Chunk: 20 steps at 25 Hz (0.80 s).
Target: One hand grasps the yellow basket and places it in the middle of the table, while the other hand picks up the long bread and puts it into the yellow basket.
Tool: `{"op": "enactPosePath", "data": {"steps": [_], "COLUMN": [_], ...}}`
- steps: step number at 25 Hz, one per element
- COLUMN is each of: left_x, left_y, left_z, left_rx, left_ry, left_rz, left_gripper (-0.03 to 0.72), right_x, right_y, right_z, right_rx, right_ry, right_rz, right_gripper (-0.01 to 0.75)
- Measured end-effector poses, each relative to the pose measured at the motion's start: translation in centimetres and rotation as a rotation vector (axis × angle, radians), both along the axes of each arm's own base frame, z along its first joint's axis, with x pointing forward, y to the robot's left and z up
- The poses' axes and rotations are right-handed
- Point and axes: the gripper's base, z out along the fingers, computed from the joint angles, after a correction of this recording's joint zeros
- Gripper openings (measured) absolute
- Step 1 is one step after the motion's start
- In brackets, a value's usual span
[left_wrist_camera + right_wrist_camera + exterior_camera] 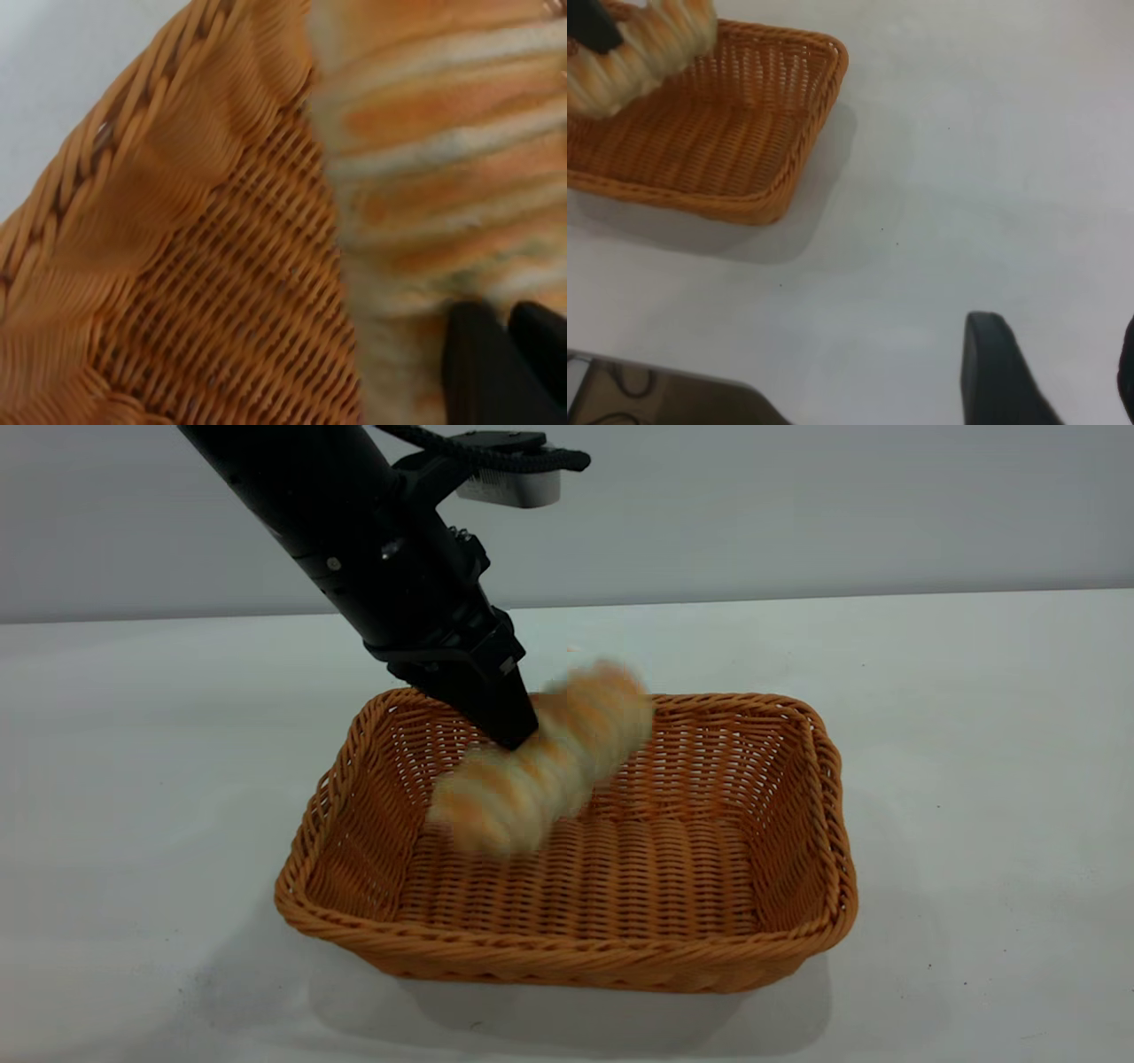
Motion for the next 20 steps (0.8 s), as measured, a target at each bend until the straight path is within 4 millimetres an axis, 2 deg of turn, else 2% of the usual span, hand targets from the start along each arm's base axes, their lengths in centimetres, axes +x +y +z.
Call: {"op": "enactPosePath", "data": {"steps": [4, 6, 13, 17, 20], "left_x": [0.1, 0.1, 0.4, 0.4, 0.1], "left_y": [0.1, 0.1, 0.1, 0.5, 1.0], "left_z": [0.0, 0.0, 0.5, 3.1, 6.6], "left_rx": [0.005, 0.004, -0.003, -0.003, -0.009], "left_ry": [0.0, -0.004, -0.032, -0.13, -0.239], "left_rz": [0.02, 0.027, 0.057, 0.06, 0.067], "left_gripper": [0.285, 0.327, 0.348, 0.345, 0.324], "right_x": [0.0, 0.0, 0.1, 0.1, 0.2], "right_y": [0.0, 0.0, -0.8, -1.4, -1.8], "right_z": [0.0, 0.0, -0.1, -0.1, -0.2], "right_rx": [0.001, 0.002, 0.028, -0.03, -0.07], "right_ry": [0.0, 0.002, 0.018, 0.013, 0.009], "right_rz": [-0.001, -0.008, -0.12, -0.165, -0.192], "right_gripper": [0.372, 0.372, 0.372, 0.372, 0.372]}}
